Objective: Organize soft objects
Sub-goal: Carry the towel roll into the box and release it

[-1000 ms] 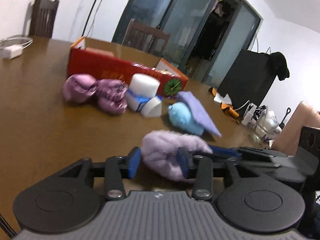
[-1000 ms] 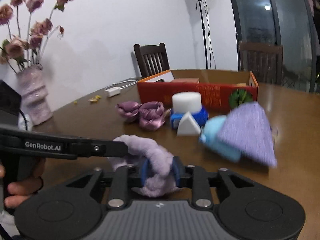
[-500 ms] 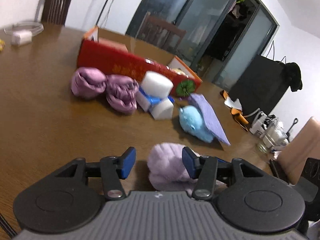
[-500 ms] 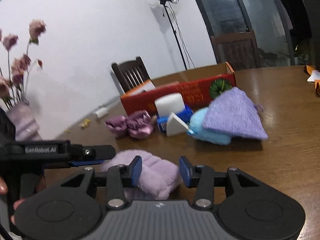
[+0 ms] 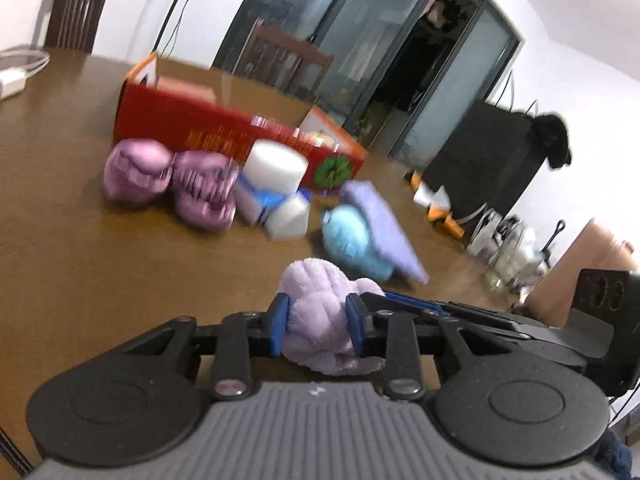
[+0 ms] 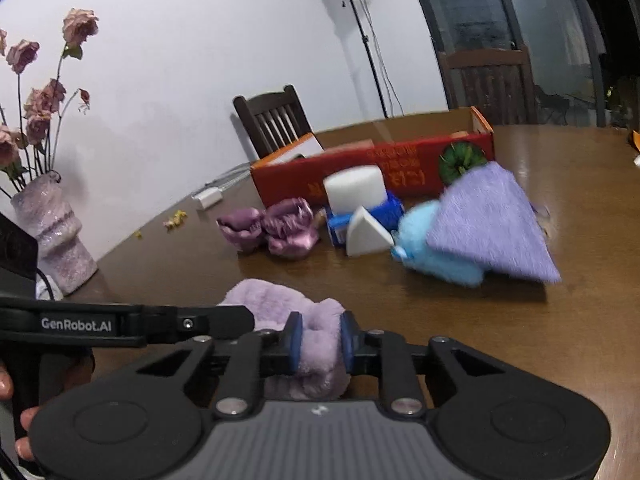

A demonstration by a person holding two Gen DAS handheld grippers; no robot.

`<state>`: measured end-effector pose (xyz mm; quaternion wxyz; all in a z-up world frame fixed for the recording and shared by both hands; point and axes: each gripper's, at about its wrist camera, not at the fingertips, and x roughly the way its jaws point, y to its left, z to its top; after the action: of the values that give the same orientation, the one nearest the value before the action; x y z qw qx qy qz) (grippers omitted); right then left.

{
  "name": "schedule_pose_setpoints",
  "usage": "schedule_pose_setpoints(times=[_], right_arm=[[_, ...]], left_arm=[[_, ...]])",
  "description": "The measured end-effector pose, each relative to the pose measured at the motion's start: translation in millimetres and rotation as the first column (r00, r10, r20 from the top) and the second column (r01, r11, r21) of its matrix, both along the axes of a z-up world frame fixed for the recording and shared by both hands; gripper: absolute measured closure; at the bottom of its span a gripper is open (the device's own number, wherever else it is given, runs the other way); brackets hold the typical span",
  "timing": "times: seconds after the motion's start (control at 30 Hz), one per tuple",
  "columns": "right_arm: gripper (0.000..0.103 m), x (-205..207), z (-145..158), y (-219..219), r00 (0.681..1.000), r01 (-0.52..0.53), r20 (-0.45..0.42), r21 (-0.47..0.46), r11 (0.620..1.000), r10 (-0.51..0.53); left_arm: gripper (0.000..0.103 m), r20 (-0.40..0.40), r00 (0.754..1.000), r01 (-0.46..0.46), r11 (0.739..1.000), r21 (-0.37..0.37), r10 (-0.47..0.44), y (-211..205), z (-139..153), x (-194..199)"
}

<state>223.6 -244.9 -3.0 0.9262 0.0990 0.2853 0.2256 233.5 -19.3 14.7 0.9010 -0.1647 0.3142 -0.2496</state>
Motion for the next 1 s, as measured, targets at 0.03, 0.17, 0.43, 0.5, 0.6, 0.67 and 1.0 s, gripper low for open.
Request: schedule_pose_setpoints(times=[0.03,0.17,0.43,0.5,0.6,0.67,1.0], right_arm=[[0.084,4,7,-1,1.0,-0.002,0.027,-0.001,1.0,0.002],[0.084,34,35,-11,0.994,-0.002,0.112,0.037,0.999,-0.003],[0.084,166,90,-36,0.979,-0.004,0.202,0.03,1.0,-0.002],[0.084,211,93,-44,0.986,0.013,0.163,0.035,0.999,-0.018],[0.084,280,86,-47,0.993,0.046,0.107,-0.016,0.999,-0.044],[0.084,326,74,-47,0.997,0.069,0.042,-0.048,0.996,-0.067],[0.084,436,25,-30,0.981,0.06,-0.168,-0.234,0.97,-0.101]], left_arm=[[0.072,0.019,1.0,0.005,1.0,-0.012,-0.004,1,6,5],[0.072,0.099,0.995,0.038,0.998,-0.054,-0.033,3,37,44],[0.072,0.172,0.984,0.057,0.994,-0.089,-0.041,-21,92,182],[0.072,0.141,0.99,0.044,0.995,-0.093,-0.031,-29,93,224],[0.073,0.052,0.999,0.012,0.995,-0.099,-0.007,-44,82,294],[0.074,-0.046,0.999,-0.03,0.995,-0.092,0.026,-54,68,339],[0.049,-0.168,0.974,-0.133,0.984,0.115,0.151,-74,21,416]])
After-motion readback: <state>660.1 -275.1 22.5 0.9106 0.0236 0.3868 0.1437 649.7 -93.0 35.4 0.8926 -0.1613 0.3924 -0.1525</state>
